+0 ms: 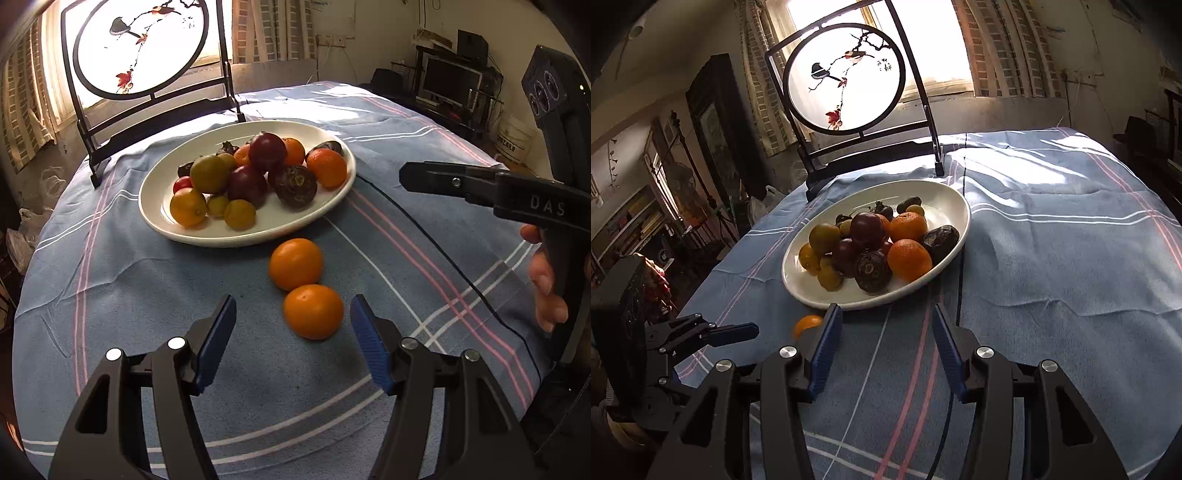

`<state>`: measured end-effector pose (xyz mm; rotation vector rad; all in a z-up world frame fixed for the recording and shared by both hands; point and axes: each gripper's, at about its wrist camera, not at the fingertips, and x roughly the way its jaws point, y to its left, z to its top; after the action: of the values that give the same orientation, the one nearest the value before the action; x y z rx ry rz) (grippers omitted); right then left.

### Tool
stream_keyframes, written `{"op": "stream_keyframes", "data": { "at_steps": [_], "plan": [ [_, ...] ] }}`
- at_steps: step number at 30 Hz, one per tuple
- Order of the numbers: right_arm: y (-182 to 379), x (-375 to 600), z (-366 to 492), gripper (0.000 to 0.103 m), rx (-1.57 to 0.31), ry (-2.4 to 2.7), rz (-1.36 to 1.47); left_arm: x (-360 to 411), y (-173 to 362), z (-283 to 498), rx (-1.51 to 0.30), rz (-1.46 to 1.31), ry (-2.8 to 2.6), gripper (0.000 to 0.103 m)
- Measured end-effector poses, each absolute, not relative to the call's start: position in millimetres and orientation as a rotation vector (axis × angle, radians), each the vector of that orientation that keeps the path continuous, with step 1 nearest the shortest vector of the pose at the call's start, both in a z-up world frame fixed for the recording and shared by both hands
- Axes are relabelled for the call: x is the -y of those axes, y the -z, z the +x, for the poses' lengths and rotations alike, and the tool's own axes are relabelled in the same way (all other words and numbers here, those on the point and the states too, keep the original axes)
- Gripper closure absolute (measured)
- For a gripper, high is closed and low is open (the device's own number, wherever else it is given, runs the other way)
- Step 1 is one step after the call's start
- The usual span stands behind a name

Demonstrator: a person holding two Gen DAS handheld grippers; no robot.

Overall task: Organize fruits
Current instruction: 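Grasp an orange with the left tool while the right tool grasps a mandarin, then set the orange and mandarin on the plate and open both tools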

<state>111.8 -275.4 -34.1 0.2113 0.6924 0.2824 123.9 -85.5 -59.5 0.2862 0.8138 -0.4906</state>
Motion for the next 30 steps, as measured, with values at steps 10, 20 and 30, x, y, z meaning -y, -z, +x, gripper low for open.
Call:
{"op": "stream_keyframes", "data": {
  "at_steps": [10,20,30],
  "plan": [
    [39,273,103,0.052,-0.745,-0.287,0.171,92,70,131,-0.872,0.257,0.508,0.065],
    [58,189,135,0.040,-0.860,-0.395,-0.036,25,29,95,-0.784,0.173,0.443,0.065],
    [62,172,141,0.064,-0.879,-0.396,-0.035,-1,35,98,-0.792,0.113,0.418,0.065]
  ]
}}
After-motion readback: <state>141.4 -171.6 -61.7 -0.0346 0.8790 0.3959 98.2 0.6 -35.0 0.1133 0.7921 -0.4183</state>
